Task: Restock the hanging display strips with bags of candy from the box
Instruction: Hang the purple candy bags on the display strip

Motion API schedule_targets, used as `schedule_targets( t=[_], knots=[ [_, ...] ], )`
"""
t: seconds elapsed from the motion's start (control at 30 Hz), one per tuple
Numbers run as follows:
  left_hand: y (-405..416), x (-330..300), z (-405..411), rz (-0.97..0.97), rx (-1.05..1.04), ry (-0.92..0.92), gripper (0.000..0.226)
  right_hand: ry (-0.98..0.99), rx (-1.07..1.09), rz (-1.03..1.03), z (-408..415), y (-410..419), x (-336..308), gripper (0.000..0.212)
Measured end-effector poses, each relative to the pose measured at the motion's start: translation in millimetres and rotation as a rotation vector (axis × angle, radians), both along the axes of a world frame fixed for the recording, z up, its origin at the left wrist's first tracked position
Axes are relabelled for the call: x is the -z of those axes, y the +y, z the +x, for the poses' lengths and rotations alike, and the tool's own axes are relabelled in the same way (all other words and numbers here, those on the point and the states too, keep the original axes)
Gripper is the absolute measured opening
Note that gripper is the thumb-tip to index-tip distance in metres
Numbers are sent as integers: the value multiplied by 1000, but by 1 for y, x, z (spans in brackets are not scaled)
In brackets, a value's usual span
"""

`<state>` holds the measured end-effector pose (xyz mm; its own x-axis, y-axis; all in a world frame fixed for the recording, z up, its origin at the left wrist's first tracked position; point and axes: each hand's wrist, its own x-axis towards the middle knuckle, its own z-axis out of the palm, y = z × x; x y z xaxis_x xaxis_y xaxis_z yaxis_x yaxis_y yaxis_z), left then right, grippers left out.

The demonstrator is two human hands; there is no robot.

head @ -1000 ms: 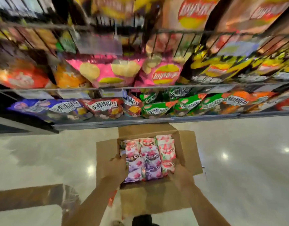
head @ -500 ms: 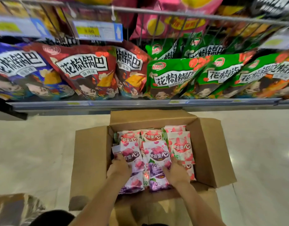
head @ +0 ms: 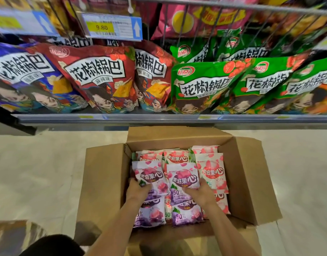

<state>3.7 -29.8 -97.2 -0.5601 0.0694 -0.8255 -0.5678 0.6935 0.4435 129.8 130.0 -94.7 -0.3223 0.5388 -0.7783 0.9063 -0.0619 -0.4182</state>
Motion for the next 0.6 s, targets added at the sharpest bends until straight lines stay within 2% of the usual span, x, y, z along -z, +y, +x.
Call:
schedule_targets(
  t=[0.1,0.13,0.27,0.47,0.6],
  knots=[
    [-1,0,0,68,-47,-32,39,101,105,-103,2,-1,-6,25],
    [-1,-2,0,88,-57,-21,37,132,125,-135,3,-2,-9,21],
    [-2,-6,2,155,-86,10,37,188,152,-171,5,-6,-20,35],
    [-8,-21,9,328,-158,-14,39,288,401,-282,15,-6,-32,71],
    [-12,-47,11,456,-194,-12,40,395,458,-305,19,-9,-50,73]
  ],
)
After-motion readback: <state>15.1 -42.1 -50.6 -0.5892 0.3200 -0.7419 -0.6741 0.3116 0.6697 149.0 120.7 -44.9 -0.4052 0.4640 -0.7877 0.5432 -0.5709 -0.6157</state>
